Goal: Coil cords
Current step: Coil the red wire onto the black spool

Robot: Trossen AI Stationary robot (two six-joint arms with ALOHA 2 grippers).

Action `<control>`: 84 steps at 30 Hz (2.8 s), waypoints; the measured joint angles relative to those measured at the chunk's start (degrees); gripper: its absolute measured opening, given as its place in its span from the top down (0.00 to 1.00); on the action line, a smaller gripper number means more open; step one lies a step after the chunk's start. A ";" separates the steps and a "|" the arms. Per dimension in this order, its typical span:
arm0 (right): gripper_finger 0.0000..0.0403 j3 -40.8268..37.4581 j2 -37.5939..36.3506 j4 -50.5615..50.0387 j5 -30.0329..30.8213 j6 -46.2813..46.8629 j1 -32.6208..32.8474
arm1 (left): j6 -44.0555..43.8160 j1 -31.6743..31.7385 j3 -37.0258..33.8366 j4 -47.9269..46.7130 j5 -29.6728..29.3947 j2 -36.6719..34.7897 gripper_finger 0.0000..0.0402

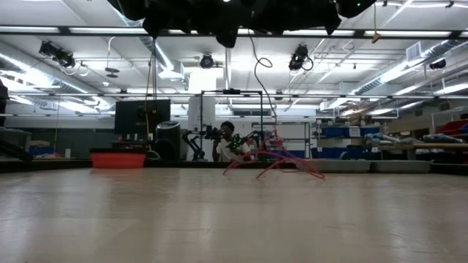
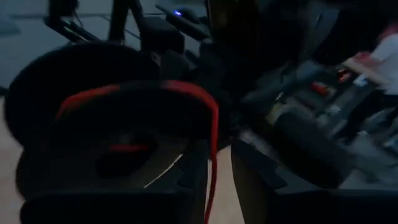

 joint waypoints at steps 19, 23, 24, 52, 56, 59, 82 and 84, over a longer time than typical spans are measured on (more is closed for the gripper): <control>0.85 -4.50 0.10 5.66 -6.21 19.14 -0.11 | 14.63 -0.02 0.04 6.46 0.40 -0.08 1.00; 0.85 -6.25 0.10 5.56 -6.22 19.60 0.03 | 15.39 -0.02 0.04 8.22 -1.17 -0.06 1.00; 0.86 -6.65 0.10 5.58 -6.08 19.79 0.03 | 15.64 -0.02 0.04 8.58 -1.43 -0.08 1.00; 0.92 -24.78 0.03 25.97 5.85 26.61 -0.16 | 15.92 0.04 0.04 11.66 -7.05 -0.06 1.00; 0.93 -25.78 0.03 25.91 7.81 26.60 -0.16 | 15.90 0.07 0.04 11.94 -8.18 -0.06 1.00; 0.94 -26.57 0.03 25.85 8.57 26.42 -0.19 | 15.73 0.07 0.04 11.87 -8.43 -0.06 1.00; 0.93 -27.93 0.01 22.20 17.63 20.78 -0.19 | 15.67 0.07 0.04 11.98 -9.22 -0.04 1.00; 0.91 -27.93 0.01 22.11 17.71 21.59 -0.19 | 15.49 0.07 0.04 11.98 -9.27 -0.04 1.00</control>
